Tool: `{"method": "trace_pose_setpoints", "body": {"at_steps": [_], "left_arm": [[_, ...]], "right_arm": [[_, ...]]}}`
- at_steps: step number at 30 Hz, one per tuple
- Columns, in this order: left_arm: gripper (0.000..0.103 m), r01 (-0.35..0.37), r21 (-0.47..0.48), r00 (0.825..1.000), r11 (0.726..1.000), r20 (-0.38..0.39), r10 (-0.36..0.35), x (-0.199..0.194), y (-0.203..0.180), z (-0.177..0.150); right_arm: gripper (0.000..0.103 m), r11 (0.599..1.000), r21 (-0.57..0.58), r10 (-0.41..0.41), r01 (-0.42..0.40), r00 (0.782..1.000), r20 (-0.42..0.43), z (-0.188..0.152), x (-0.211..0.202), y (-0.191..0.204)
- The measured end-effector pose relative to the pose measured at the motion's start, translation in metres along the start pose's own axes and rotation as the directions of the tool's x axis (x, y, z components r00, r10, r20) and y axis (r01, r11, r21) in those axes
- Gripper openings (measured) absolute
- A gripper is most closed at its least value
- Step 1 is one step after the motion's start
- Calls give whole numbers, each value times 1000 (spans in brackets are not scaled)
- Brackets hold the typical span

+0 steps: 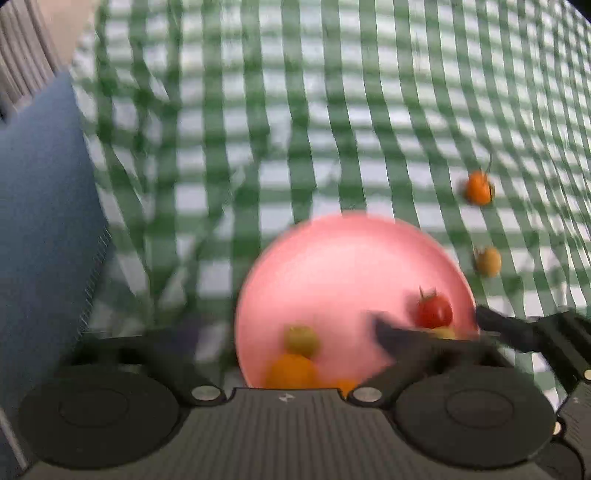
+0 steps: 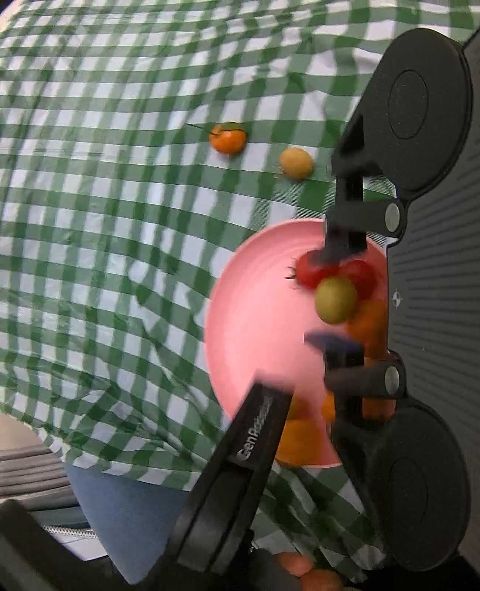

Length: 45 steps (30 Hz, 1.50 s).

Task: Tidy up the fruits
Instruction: 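Open both tools to drop the fruits onto the pink plate, then lift both tools back away from the plate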

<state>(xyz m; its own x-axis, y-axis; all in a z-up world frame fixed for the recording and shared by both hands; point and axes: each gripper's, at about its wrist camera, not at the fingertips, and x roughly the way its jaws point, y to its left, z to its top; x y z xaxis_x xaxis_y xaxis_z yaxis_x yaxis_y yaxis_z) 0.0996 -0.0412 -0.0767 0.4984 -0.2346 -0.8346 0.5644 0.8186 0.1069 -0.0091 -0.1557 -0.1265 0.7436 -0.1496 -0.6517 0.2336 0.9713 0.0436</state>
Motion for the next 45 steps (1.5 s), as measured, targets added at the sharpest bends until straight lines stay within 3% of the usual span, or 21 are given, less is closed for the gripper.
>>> {"method": "trace_pose_setpoints", "body": {"at_steps": [2,8,15,21,28,45], "left_arm": [[103,-22,32,999,999,45,20,-12,-1,0],[103,-90,77,995,993,56,86,-58,1,-28],[103,-199,-3,978,980,69,199,-125,11,-81],[103,-196,-60,977,979,79,200,-166,15,-113],[103,-172,-64,977,983,116,179,-200,4,-138],[103,-170,-96,964,981,192,185,-236,-5,-153]], "right_arm": [[79,999,-31,-11,11,1000,22,2,-9,0],[89,1000,-12,-19,19,1000,11,-11,-58,-2],[91,998,57,-25,23,999,37,-26,-124,4],[95,999,-12,-36,38,989,144,-36,-176,25],[98,1000,-4,-22,24,983,185,-48,-215,30],[99,999,-3,-43,45,965,257,-59,-253,34]]}}
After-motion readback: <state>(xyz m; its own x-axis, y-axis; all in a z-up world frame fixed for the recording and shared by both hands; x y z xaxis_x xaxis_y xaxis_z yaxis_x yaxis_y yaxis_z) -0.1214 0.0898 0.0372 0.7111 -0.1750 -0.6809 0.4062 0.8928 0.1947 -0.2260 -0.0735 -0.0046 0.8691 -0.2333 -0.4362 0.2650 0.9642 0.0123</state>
